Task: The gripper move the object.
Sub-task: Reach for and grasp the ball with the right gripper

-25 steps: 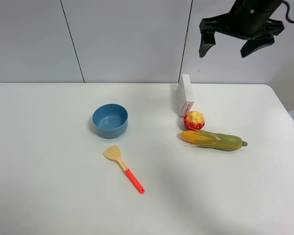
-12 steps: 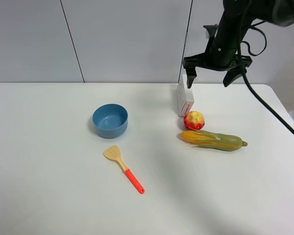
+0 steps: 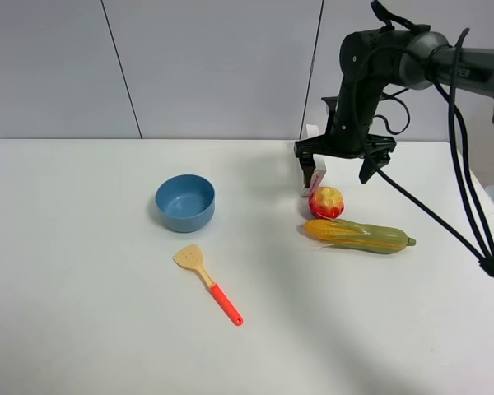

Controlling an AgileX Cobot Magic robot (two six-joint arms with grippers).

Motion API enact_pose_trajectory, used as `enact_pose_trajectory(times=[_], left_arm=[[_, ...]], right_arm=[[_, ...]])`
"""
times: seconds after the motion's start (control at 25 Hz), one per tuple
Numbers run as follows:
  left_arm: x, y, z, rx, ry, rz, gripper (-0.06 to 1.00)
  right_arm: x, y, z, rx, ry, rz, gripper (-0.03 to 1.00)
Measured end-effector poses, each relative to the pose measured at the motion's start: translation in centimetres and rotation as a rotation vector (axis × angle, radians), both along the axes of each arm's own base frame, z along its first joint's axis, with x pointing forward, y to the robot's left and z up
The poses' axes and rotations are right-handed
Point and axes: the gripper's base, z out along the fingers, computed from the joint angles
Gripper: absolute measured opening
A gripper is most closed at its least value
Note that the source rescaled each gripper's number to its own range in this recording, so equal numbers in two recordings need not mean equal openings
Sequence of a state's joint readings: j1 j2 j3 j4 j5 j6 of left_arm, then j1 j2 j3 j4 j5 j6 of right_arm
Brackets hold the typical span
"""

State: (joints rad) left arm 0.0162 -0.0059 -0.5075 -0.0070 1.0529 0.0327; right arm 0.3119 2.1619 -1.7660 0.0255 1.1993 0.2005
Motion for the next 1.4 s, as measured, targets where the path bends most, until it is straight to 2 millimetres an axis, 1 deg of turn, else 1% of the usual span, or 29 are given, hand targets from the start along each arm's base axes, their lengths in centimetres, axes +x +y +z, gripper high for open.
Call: enact_pose_trajectory(times=[0.24,0.44,0.72,0.84,0.96,1.04,1.08,1.12,1.16,1.24,1.28,1.32,1.4], left_arm=[[0.0,0.0,0.0,0.0,0.0,0.0,1.0],[0.0,0.0,0.0,0.0,0.0,0.0,1.0],[0.0,0.0,0.0,0.0,0.0,0.0,1.0],[0.0,0.0,0.0,0.0,0.0,0.0,1.0],[0.0,0.0,0.0,0.0,0.0,0.0,1.0],[0.0,0.0,0.0,0.0,0.0,0.0,1.0],[0.0,0.0,0.0,0.0,0.0,0.0,1.0],[0.0,0.0,0.0,0.0,0.0,0.0,1.0],[0.0,0.0,0.0,0.0,0.0,0.0,1.0],[0.0,0.0,0.0,0.0,0.0,0.0,1.0],[0.0,0.0,0.0,0.0,0.0,0.0,1.0],[0.0,0.0,0.0,0.0,0.0,0.0,1.0],[0.0,0.0,0.0,0.0,0.0,0.0,1.0]], right_arm=[[0.0,0.2,-2.3,0.001,0.003,0.022,1.0],[0.0,0.2,-3.3,0.001,0.002,0.023,1.0],[-0.5,0.0,-5.4,0.003,-0.008,0.027,0.91],[-0.8,-0.1,-6.4,0.004,-0.022,0.034,0.9],[-0.8,-0.1,-6.9,0.009,-0.04,0.034,0.9],[-0.7,-0.1,-6.8,0.016,-0.058,0.033,0.87],[-0.6,-0.1,-6.8,0.018,-0.066,0.033,0.83],[-0.6,0.0,-6.8,0.019,-0.07,0.033,0.75],[-0.6,0.0,-6.8,0.019,-0.071,0.033,0.63],[-0.6,0.0,-6.8,0.019,-0.071,0.031,0.28],[-0.6,-0.1,-6.8,0.018,-0.071,0.03,0.06],[-0.6,-0.1,-6.8,0.018,-0.071,0.029,0.0],[-0.6,-0.1,-6.8,0.018,-0.07,0.029,0.0]])
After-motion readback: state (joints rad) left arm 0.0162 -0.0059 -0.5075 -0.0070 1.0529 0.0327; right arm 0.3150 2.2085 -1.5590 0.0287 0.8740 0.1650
